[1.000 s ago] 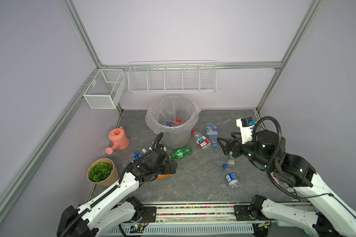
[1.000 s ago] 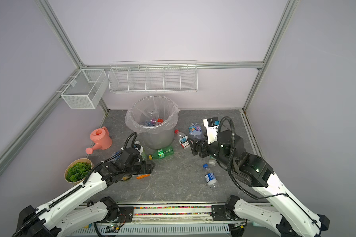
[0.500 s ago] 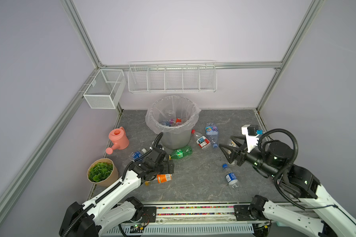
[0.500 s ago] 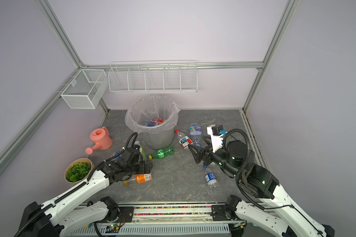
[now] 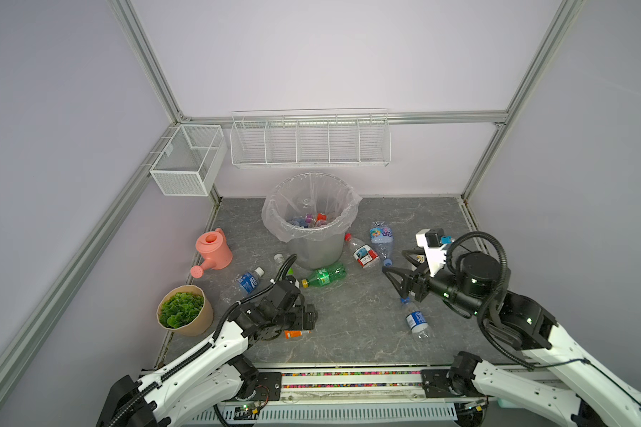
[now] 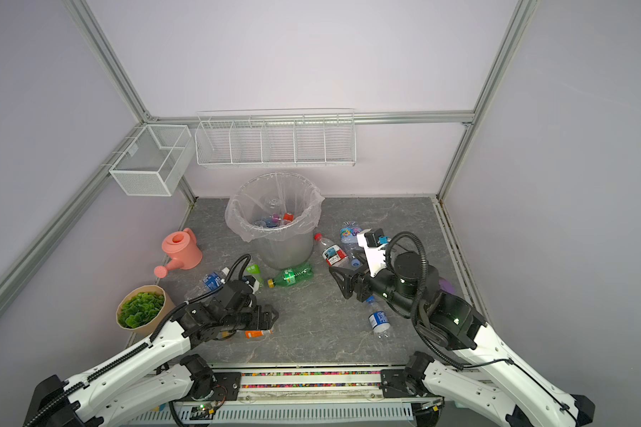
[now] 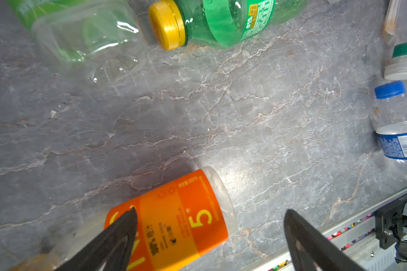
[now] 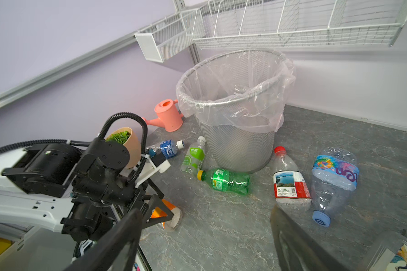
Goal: Throw the plastic bottles in the bin
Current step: Move the plastic bottle to the bottom-center of the table.
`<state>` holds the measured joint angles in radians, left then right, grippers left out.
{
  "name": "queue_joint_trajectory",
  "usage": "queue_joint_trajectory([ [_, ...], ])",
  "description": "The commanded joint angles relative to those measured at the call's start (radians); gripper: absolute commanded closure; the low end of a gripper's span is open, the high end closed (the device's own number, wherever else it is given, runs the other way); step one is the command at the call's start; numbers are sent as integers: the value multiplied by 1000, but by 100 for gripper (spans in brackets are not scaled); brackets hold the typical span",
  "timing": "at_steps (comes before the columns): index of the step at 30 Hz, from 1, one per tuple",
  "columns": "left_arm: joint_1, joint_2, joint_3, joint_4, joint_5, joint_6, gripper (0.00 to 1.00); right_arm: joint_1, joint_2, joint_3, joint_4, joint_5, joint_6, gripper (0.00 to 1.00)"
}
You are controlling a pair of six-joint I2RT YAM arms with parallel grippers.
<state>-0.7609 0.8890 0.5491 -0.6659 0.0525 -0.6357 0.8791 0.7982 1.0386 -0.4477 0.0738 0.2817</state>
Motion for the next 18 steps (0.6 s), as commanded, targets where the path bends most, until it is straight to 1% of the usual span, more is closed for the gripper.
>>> queue_joint_trajectory([
  [1, -6, -25, -1, -19, -40, -35, 3, 69, 67, -32, -11, 21, -53, 12],
  [3, -5, -47, 13, -24, -59, -40, 2, 141, 107, -53, -13, 74, -61, 12],
  [5, -5, -80, 30, -23, -92, -43, 2, 196, 155, -68, -18, 72, -66, 12],
  [9, 2, -197, 68, -29, -171, -85, 0, 251, 255, -64, -46, -6, -107, 12],
  [12, 53, -258, 122, -43, -166, -98, 0, 275, 359, -21, -86, -109, -157, 12],
  [14, 101, -280, 160, -51, -141, -102, 0, 291, 429, 21, -106, -147, -173, 12],
  [16, 133, -295, 203, -66, -139, -104, 0, 311, 498, 53, -108, -153, -176, 12],
  [18, 141, -304, 259, -92, -168, -98, 0, 339, 576, 75, -77, -167, -163, 12],
])
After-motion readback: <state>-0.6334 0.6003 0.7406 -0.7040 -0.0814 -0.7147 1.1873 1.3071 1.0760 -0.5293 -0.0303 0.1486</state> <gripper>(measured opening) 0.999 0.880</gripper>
